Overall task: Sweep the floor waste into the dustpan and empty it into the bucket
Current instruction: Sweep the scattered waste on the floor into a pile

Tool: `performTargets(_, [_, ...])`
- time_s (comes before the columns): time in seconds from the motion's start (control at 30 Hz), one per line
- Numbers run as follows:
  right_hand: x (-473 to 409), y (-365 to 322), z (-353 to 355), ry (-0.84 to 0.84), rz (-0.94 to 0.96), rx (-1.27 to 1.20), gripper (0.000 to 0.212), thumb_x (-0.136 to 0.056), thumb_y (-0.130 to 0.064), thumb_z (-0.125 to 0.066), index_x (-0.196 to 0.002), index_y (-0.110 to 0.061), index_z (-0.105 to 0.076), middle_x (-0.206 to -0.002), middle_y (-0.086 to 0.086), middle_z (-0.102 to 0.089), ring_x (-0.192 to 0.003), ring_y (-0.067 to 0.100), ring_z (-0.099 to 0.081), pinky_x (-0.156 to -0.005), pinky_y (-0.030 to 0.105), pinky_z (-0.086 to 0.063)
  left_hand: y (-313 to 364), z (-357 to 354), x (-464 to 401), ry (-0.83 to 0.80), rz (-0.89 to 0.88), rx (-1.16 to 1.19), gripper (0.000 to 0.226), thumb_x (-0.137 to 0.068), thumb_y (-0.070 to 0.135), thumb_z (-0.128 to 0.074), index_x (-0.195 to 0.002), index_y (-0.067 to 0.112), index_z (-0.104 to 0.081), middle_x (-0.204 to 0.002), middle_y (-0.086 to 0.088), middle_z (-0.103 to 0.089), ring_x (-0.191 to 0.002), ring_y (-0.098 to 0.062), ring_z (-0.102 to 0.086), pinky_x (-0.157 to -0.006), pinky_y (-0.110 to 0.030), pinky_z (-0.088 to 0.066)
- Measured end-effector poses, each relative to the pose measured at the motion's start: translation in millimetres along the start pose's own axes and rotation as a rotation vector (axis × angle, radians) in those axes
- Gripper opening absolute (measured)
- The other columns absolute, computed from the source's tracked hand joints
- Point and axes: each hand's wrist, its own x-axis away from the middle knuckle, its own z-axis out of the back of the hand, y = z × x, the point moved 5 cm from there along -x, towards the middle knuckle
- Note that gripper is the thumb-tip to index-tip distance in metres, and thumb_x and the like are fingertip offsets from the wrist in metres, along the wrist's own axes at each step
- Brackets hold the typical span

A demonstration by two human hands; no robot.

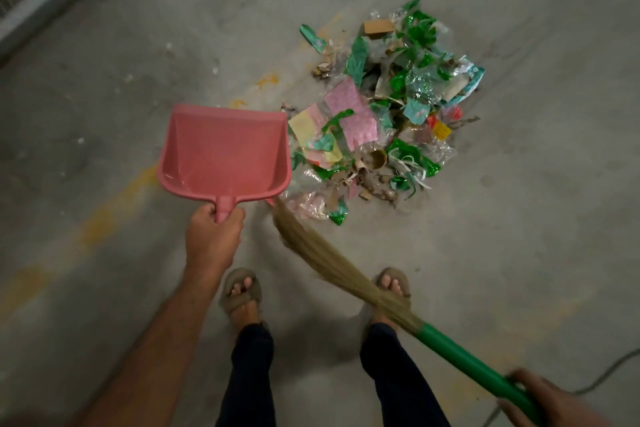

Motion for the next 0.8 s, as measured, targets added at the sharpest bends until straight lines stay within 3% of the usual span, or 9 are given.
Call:
performTargets(0.03, [-2, -41, 6, 0.021, 0.145, 0.030, 0.049, -0.079, -0.085, -0.038, -0.108, -0.047, -0.044, -0.096, -0.015, -0.056, -0.073, 0.001, -0.066, -0.057, 0.008, -0.046, -4, 8, -5, -0.003, 0.004, 0.001, 0.019, -0.086, 0.019, -0.068, -0.086, 0.000, -0.065, -0.068, -0.006, -0.068, -0.052, -0.019, -0.059, -0.048, -0.023, -0.044])
performTargets(0.13, [-13, -145, 22, 0.081, 0.170, 0.047, 0.038, -0.091, -0.068, -0.045, -0.116, -0.040, -0.041, -0.099, -0.010, -0.050, -0.082, 0.010, -0.069, -0.066, 0.024, -0.055, -18, 36, -24, -0.027, 0.007, -0.032, 0.017, -0.087, 0.016, -0.068, -0.084, 0.000, -0.064, -0.067, -0.006, -0.067, -0.050, -0.019, -0.057, -0.041, -0.019, -0.043])
performTargets(0.23, [-29, -203, 17, 0.085, 0.019, 0.025, 0.040, -0.096, -0.061, -0.041, -0.122, -0.031, -0.042, -0.096, -0.005, -0.045, -0.093, 0.020, -0.070, -0.075, 0.034, -0.055, -33, 69, -52, -0.071, 0.000, -0.056, 0.017, -0.086, 0.017, -0.069, -0.083, 0.001, -0.064, -0.067, -0.006, -0.068, -0.051, -0.021, -0.057, -0.050, -0.026, -0.045])
performTargets(0.37, [-30, -231, 24, 0.142, -0.107, -0.078, 0.044, -0.096, -0.063, -0.039, -0.123, -0.028, -0.046, -0.094, 0.001, -0.045, -0.091, 0.028, -0.068, -0.075, 0.037, -0.055, -42, 107, -90, -0.113, -0.027, -0.078, 0.014, -0.088, 0.014, -0.068, -0.080, 0.004, -0.063, -0.067, -0.006, -0.066, -0.050, -0.020, -0.054, -0.050, -0.024, -0.041])
performTargets(0.57, [0, -249, 35, 0.273, -0.156, -0.110, 0.042, -0.096, -0.062, -0.039, -0.122, -0.029, -0.045, -0.089, -0.002, -0.051, -0.068, 0.020, -0.058, -0.062, 0.035, -0.052, -42, 146, -143, -0.203, -0.060, -0.105, 0.014, -0.088, 0.014, -0.069, -0.085, 0.001, -0.065, -0.066, -0.005, -0.066, -0.048, -0.018, -0.055, -0.051, -0.024, -0.043])
performTargets(0.7, [27, -266, 34, 0.311, -0.192, -0.207, 0.039, -0.094, -0.062, -0.043, -0.115, -0.030, -0.049, -0.084, -0.001, -0.059, -0.066, 0.020, -0.060, -0.060, 0.037, -0.052, -30, 161, -166, -0.262, -0.117, -0.127, 0.015, -0.087, 0.013, -0.069, -0.087, -0.002, -0.065, -0.067, -0.010, -0.067, -0.054, -0.023, -0.059, -0.058, -0.035, -0.053])
performTargets(0.8, [52, -281, 25, 0.328, -0.147, -0.329, 0.036, -0.089, -0.062, -0.050, -0.106, -0.031, -0.052, -0.072, -0.002, -0.062, -0.058, 0.017, -0.056, -0.059, 0.037, -0.052, -18, 164, -180, -0.271, -0.149, -0.123, 0.012, -0.088, 0.013, -0.069, -0.082, 0.005, -0.064, -0.066, -0.008, -0.066, -0.056, -0.024, -0.060, -0.062, -0.038, -0.055])
